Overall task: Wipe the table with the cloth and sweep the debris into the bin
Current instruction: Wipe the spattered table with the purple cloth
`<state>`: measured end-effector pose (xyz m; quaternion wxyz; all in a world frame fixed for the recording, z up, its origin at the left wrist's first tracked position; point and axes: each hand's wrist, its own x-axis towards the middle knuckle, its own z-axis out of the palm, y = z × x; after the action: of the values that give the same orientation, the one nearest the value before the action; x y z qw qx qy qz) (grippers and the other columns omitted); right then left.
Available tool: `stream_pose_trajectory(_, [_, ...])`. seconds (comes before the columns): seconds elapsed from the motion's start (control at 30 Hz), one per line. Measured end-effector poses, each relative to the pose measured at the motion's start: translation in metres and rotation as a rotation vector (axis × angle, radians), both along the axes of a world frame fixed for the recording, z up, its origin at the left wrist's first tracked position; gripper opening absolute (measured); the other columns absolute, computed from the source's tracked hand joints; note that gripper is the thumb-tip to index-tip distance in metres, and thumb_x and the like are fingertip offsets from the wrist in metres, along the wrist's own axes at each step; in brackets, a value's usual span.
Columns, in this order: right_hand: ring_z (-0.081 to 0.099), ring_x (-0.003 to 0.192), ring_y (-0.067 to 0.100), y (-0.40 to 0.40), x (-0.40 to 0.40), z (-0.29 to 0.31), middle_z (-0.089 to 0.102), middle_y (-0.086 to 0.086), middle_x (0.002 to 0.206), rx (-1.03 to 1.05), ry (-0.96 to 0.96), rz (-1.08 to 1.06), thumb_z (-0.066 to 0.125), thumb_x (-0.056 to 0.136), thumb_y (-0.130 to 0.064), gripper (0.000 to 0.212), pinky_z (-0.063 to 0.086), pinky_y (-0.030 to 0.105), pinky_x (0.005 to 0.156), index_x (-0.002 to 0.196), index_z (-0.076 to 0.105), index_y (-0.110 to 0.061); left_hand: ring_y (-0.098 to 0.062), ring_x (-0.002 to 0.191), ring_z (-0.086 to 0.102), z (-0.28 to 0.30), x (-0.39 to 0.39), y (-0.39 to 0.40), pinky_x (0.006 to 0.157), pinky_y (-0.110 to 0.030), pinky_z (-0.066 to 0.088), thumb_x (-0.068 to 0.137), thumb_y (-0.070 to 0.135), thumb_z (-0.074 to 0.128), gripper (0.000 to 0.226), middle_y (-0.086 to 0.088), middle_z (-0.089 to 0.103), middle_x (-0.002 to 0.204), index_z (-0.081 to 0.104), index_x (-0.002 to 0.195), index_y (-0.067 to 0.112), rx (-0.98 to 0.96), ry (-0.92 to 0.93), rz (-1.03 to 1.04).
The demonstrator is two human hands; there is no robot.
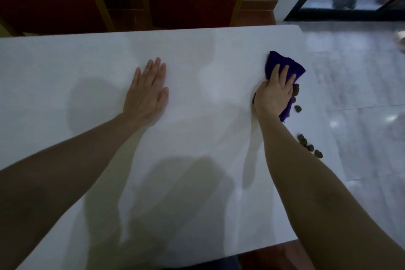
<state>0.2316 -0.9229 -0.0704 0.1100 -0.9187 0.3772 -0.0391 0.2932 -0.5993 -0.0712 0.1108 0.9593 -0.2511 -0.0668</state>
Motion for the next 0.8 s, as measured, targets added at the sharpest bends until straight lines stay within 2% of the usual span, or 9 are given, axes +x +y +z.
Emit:
stream_pose_trajectory(0.2, [0.004,0.151,0.031,-0.018,-0.040,0.000,0.009,0.003,0.165,0.015,-0.003,-0.043,0.030,0.102,-0.014,0.056,0.017,0.044,0.120,0.156,0.018,-0.018,-0.018,0.153,-0.002,0.003,-0.031,-0.062,0.124,-0.040,-0.003,0.100,0.040,0.015,0.065,-0.005,0.002,0.166,0.008,0.158,0.011,-0.052,0.039,-0.111])
stream_pose_trajectory(0.4, [0.004,0.151,0.032,-0.019,-0.050,0.004,0.010,0.004,0.165,0.049,0.010,-0.040,0.032,0.102,-0.012,0.056,0.016,0.047,0.121,0.156,0.019,-0.017,-0.018,0.153,0.000,0.003,-0.053,-0.061,0.124,-0.039,-0.003,0.100,0.039,0.019,0.064,-0.005,0.004,0.166,0.011,0.158,0.010,-0.048,0.033,-0.128])
stream_pose_trajectory(0.6, [0.007,0.150,0.031,0.042,-0.040,0.010,0.011,0.006,0.164,0.044,0.026,0.167,0.034,0.100,-0.013,0.058,0.025,0.045,0.116,0.156,0.020,-0.016,-0.021,0.154,0.001,0.001,-0.068,-0.030,0.125,-0.042,0.000,0.098,0.039,0.019,0.067,-0.008,0.004,0.166,0.011,0.157,0.009,-0.002,0.022,-0.031])
stream_pose_trajectory(0.8, [0.008,0.151,0.029,0.117,-0.075,0.008,0.017,0.003,0.163,0.091,-0.022,0.438,0.040,0.097,-0.014,0.059,0.017,0.040,0.117,0.155,0.026,-0.017,-0.017,0.153,-0.005,-0.007,-0.103,0.000,0.124,-0.040,-0.003,0.100,0.039,0.018,0.065,-0.005,0.000,0.166,0.003,0.157,0.011,0.023,0.023,0.035])
